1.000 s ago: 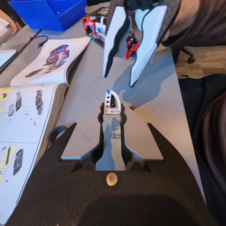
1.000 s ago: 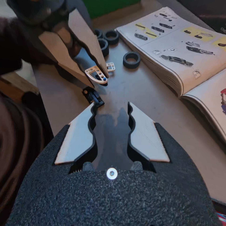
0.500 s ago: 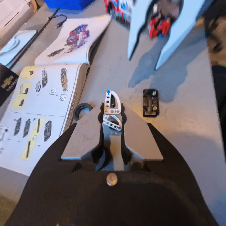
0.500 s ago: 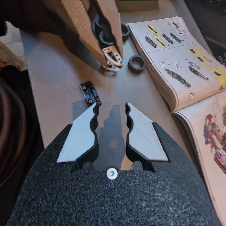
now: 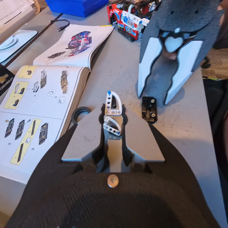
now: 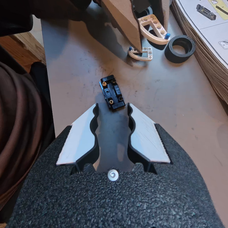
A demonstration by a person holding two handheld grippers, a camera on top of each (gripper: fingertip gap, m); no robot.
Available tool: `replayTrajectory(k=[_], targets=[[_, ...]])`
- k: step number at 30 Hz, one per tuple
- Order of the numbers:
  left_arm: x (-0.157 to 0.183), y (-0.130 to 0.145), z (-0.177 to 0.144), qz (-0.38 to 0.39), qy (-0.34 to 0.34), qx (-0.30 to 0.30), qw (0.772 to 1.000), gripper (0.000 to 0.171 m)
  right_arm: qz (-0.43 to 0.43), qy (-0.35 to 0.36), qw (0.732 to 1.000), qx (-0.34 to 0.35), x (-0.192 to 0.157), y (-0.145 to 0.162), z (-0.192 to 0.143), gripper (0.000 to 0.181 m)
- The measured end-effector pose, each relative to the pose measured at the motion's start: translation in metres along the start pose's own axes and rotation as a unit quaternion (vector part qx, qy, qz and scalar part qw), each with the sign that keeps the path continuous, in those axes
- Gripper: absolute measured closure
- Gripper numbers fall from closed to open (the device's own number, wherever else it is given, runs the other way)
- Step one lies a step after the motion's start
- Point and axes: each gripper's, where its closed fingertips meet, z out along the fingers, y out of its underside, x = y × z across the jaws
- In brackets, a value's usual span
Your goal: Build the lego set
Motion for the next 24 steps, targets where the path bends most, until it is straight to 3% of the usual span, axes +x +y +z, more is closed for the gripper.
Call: replayTrajectory(k=[7, 14, 24], targets=[[0.041, 0.003, 0.008, 0.051, 0.085, -0.015, 0.995, 0.147, -0.019, 0.032, 0.999, 0.036, 0.007, -0.016, -0.019, 0.145], [0.069, 0.000, 0.018, 0.088, 0.111, -0.021, 0.990, 0.148, -0.086, 0.077, 0.993, 0.037, 0.003, -0.030, -0.022, 0.136], [0.085, -0.003, 0.017, 0.123, 0.129, -0.013, 0.984, 0.148, -0.117, 0.011, 0.993, 0.022, -0.016, -0.022, -0.014, 0.143]])
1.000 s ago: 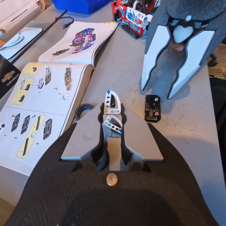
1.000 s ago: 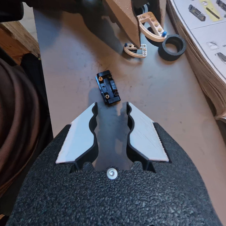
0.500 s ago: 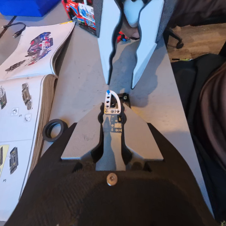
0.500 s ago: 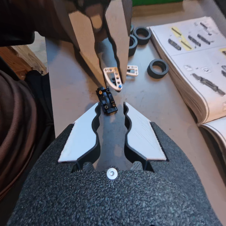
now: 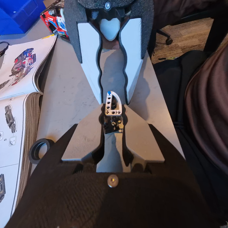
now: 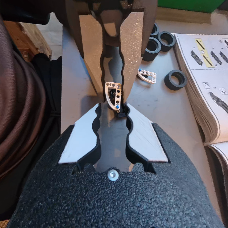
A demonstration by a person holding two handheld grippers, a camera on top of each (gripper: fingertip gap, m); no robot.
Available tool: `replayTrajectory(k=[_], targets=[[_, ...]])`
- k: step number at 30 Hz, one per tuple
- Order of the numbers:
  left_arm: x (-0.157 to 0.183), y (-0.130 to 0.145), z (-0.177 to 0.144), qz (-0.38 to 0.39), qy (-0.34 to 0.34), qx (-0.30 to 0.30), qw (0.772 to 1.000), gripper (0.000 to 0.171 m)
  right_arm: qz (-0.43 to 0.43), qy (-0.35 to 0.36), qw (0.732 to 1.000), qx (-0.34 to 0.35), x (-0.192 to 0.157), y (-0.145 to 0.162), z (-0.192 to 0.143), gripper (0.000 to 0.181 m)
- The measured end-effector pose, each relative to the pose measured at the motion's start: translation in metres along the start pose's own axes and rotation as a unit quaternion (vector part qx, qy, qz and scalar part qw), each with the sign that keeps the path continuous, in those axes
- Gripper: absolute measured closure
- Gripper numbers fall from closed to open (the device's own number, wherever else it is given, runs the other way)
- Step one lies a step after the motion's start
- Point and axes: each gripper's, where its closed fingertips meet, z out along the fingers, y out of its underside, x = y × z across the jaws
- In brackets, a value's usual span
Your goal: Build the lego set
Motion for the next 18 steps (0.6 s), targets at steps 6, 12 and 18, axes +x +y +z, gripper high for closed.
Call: replayTrajectory(k=[6, 12, 18], targets=[[0.008, 0.002, 0.004, 0.012, 0.017, -0.009, 1.000, 0.148, 0.006, -0.022, 1.000, 0.007, -0.003, 0.005, 0.002, 0.156], [0.002, 0.002, 0.004, -0.004, 0.005, -0.005, 1.000, 0.148, 0.040, -0.034, 0.998, 0.026, 0.001, 0.006, -0.002, 0.166], [-0.030, 0.016, -0.002, -0.047, -0.059, -0.029, 0.997, 0.147, 0.076, 0.036, 0.996, 0.013, 0.031, 0.015, -0.011, 0.172]])
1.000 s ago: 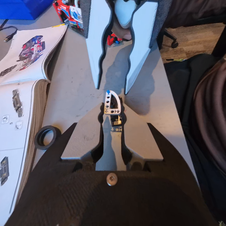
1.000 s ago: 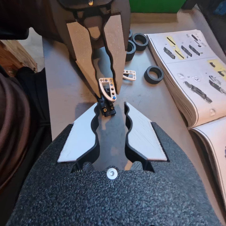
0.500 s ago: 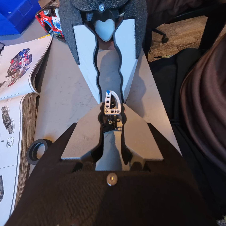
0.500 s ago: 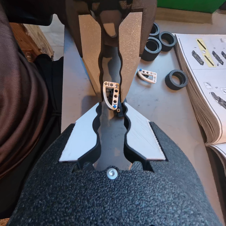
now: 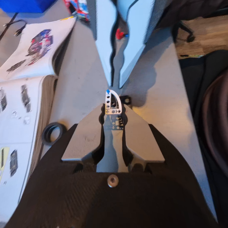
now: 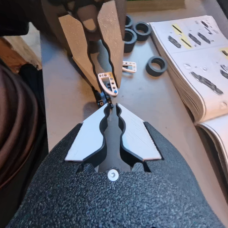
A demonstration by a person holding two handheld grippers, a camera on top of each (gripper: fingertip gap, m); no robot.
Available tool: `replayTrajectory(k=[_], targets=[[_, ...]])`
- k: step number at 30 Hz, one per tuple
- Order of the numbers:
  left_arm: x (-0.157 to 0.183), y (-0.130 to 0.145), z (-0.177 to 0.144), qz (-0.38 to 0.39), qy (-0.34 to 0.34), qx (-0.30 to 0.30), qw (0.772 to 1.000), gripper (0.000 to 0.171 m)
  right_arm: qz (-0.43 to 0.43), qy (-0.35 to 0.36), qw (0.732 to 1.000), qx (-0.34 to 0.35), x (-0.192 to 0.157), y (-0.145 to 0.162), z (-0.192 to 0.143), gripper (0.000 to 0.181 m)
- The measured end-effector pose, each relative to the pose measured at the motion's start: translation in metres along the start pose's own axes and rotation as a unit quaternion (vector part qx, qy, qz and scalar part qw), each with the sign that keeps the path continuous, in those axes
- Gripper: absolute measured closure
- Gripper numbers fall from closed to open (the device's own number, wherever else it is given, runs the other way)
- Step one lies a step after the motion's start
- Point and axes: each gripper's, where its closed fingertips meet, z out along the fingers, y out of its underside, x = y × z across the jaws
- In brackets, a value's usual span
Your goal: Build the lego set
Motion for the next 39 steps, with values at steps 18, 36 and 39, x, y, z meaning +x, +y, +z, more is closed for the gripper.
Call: replayTrajectory(k=[18, 36, 39], targets=[[0.029, -0.005, 0.003, 0.036, 0.062, 0.009, 0.997, 0.147, -0.020, -0.053, 0.998, 0.000, -0.027, -0.008, 0.002, 0.150], [0.032, -0.006, 0.006, 0.050, 0.056, 0.005, 0.997, 0.148, -0.031, -0.071, 0.997, 0.020, -0.037, -0.012, 0.006, 0.170], [0.031, -0.004, 0.007, 0.048, 0.053, -0.001, 0.997, 0.148, -0.036, -0.065, 0.997, 0.033, -0.035, -0.016, 0.002, 0.181]])
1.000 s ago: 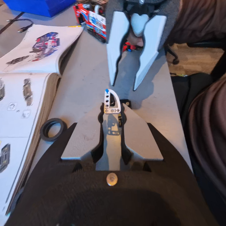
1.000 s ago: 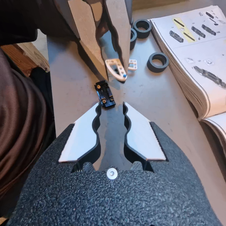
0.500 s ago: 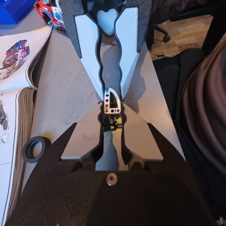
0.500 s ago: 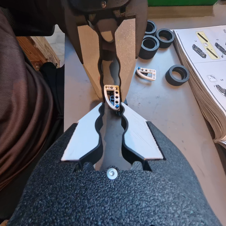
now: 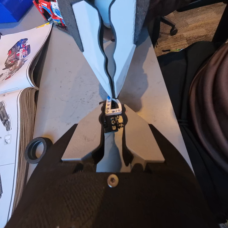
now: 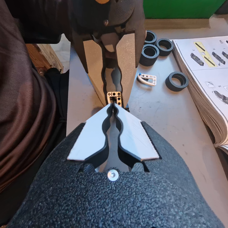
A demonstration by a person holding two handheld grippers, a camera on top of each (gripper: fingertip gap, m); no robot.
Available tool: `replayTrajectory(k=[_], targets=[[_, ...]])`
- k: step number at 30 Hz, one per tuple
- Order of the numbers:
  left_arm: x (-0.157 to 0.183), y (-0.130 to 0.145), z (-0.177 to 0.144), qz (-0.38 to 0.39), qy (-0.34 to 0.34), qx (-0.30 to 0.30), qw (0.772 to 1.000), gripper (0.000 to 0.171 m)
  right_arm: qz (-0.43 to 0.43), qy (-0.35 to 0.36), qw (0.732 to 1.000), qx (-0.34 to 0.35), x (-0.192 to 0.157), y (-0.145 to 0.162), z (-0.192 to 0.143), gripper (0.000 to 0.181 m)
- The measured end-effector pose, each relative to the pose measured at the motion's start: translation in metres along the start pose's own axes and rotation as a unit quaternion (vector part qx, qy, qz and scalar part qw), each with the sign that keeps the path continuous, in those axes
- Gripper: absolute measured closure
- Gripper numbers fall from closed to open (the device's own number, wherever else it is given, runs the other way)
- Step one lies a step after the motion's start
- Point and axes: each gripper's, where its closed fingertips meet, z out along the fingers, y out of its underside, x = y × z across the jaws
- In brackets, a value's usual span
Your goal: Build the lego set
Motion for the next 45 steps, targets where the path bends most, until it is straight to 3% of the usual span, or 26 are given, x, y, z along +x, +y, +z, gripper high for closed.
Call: replayTrajectory(k=[1, 4, 20, 22, 23, 24, 26, 27, 38, 42, 45], targets=[[0.000, -0.001, 0.000, 0.001, 0.000, 0.002, 1.000, 0.148, 0.005, -0.001, 1.000, 0.005, 0.001, -0.002, -0.001, 0.181], [0.001, -0.002, 0.000, 0.005, -0.001, 0.004, 1.000, 0.147, 0.030, -0.008, 0.999, 0.016, 0.003, -0.005, -0.003, 0.150], [-0.002, -0.005, -0.003, 0.003, -0.008, 0.014, 1.000, 0.148, 0.010, 0.016, 1.000, -0.003, 0.006, 0.003, 0.002, 0.156], [-0.004, -0.003, -0.002, -0.007, -0.010, 0.009, 1.000, 0.148, 0.005, 0.020, 1.000, -0.005, 0.008, 0.004, 0.000, 0.181], [-0.005, -0.002, -0.002, -0.014, -0.008, 0.009, 1.000, 0.148, 0.002, 0.029, 1.000, -0.003, 0.010, 0.004, 0.000, 0.181], [-0.005, -0.003, -0.002, -0.015, -0.007, 0.012, 1.000, 0.148, 0.004, 0.020, 1.000, 0.001, 0.008, 0.003, -0.001, 0.180], [-0.004, -0.006, -0.004, -0.006, -0.010, 0.019, 1.000, 0.148, 0.018, 0.002, 1.000, 0.006, 0.004, 0.001, 0.000, 0.157], [-0.005, -0.006, -0.004, -0.002, -0.013, 0.017, 1.000, 0.148, 0.020, 0.007, 1.000, 0.001, 0.006, 0.002, 0.000, 0.155], [-0.003, -0.012, -0.007, 0.029, -0.023, 0.030, 0.999, 0.148, 0.002, 0.020, 1.000, 0.008, 0.009, 0.000, -0.003, 0.157], [-0.020, -0.020, -0.017, 0.057, -0.081, 0.054, 0.994, 0.147, 0.001, 0.042, 0.999, -0.002, 0.019, 0.006, -0.012, 0.155], [-0.036, -0.028, -0.031, 0.018, -0.106, 0.095, 0.990, 0.147, 0.029, 0.052, 0.998, 0.013, 0.030, 0.004, -0.023, 0.155]])
